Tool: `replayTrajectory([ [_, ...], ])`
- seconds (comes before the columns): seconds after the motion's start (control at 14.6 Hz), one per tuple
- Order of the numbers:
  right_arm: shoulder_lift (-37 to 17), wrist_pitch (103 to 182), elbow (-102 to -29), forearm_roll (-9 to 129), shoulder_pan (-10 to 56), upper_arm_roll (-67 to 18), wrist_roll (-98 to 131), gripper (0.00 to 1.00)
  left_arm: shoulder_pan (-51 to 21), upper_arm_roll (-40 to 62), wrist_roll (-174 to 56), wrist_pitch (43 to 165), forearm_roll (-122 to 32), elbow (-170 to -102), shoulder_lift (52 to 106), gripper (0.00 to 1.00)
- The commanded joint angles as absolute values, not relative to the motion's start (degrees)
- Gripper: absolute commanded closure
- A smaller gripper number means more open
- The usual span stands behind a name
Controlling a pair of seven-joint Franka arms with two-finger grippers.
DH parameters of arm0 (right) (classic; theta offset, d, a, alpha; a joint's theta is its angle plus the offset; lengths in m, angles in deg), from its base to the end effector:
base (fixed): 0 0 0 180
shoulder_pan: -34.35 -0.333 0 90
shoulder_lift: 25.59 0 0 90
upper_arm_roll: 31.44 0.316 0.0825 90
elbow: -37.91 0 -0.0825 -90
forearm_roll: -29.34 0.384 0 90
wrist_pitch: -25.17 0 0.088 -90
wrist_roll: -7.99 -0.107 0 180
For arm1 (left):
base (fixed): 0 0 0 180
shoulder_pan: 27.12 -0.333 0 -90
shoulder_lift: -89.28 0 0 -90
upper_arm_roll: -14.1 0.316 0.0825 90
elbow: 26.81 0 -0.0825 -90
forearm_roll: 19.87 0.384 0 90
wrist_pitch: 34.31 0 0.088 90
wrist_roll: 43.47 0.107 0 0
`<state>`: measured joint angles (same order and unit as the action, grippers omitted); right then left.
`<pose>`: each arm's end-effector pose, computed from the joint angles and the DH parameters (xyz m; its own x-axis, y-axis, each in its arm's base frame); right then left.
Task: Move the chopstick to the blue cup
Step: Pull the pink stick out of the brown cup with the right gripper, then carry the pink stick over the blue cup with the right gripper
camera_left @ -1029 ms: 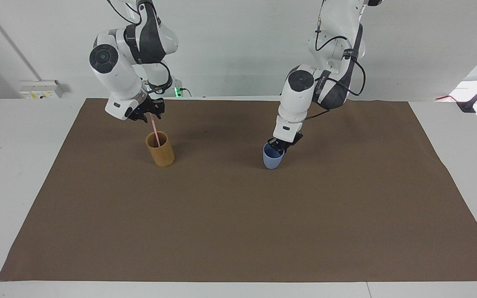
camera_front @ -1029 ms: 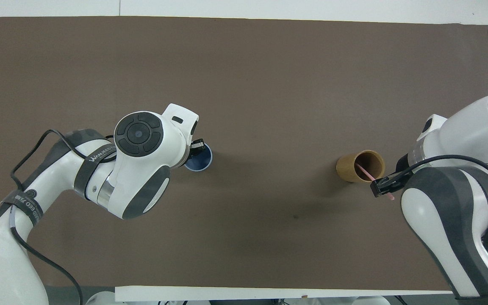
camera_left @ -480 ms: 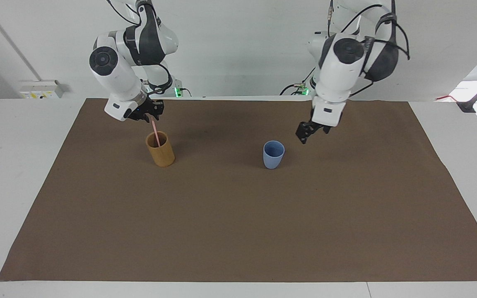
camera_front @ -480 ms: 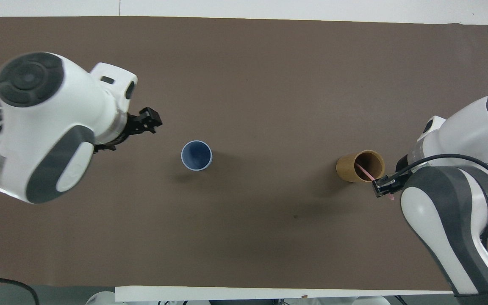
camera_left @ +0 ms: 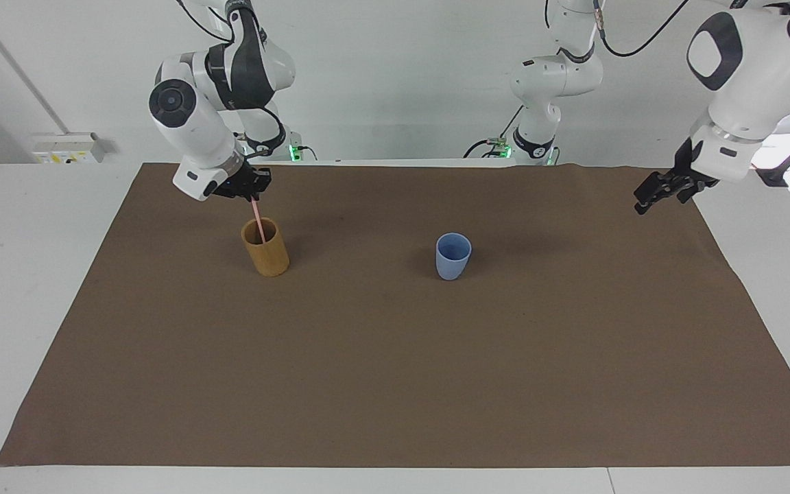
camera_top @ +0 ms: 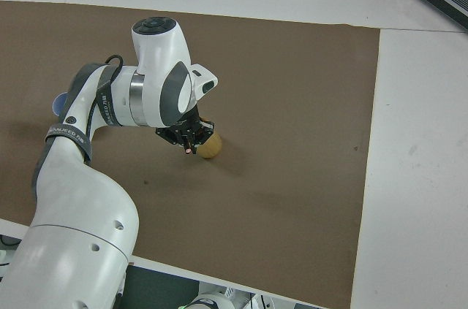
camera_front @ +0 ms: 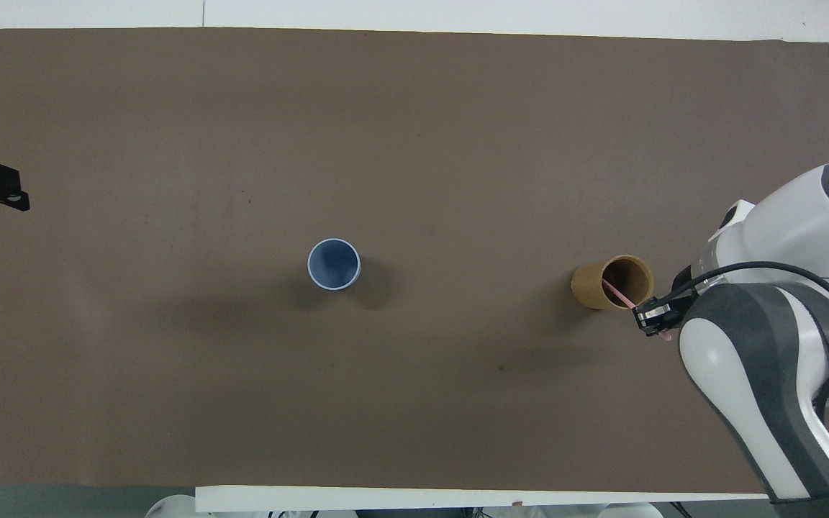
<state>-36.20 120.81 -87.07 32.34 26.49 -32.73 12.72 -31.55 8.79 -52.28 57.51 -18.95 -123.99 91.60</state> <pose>0.4522 0.0569 0.4460 0.9303 0.1866 -0.3159 0.1705 -0.9823 -0.0781 0.5414 -0.0076 0.5902 0.9892 0.1377 -0.0496 0.1365 -0.9903 -0.0277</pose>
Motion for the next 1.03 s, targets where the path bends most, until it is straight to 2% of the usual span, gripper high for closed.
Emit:
replayTrajectory([
  [0.0, -33.61, 113.02, -79.04, 30.22, 26.62, -32.59, 12.03, 1.00, -31.52, 7.95, -51.65, 56.39, -19.08, -122.69, 90.68, 0.00],
  [0.21, -26.41, 98.26, -60.42, 30.22, 26.62, -32.59, 11.94, 1.00, -31.43, 7.86, -51.91, 56.66, -18.99, -123.22, 90.95, 0.00],
  [0.34, -23.76, 90.34, -50.65, 31.09, 25.92, -32.24, 10.64, 1.00, -31.43, 7.86, -52.00, 56.57, -18.99, -123.22, 90.95, 0.00],
  [0.48, -18.76, 83.74, -39.67, 32.76, 21.98, -31.97, 5.56, 1.00, -31.51, 7.86, -52.00, 56.57, -18.99, -123.22, 90.95, 0.00],
  [0.55, -17.08, 82.93, -36.22, 35.99, 19.61, -31.97, -0.04, 1.00, -31.43, 7.86, -52.00, 56.57, -18.99, -123.22, 90.95, 0.00],
  [0.69, -16.02, 85.62, -35.13, 44.16, 15.31, -31.88, -14.62, 1.00, -31.43, 7.86, -52.00, 56.57, -18.99, -123.22, 90.95, 0.00],
  [0.96, -13.39, 100.28, -34.96, 53.23, 2.13, -31.79, -39.06, 1.00, -31.51, 7.86, -52.00, 56.57, -18.99, -123.22, 90.95, 0.00],
])
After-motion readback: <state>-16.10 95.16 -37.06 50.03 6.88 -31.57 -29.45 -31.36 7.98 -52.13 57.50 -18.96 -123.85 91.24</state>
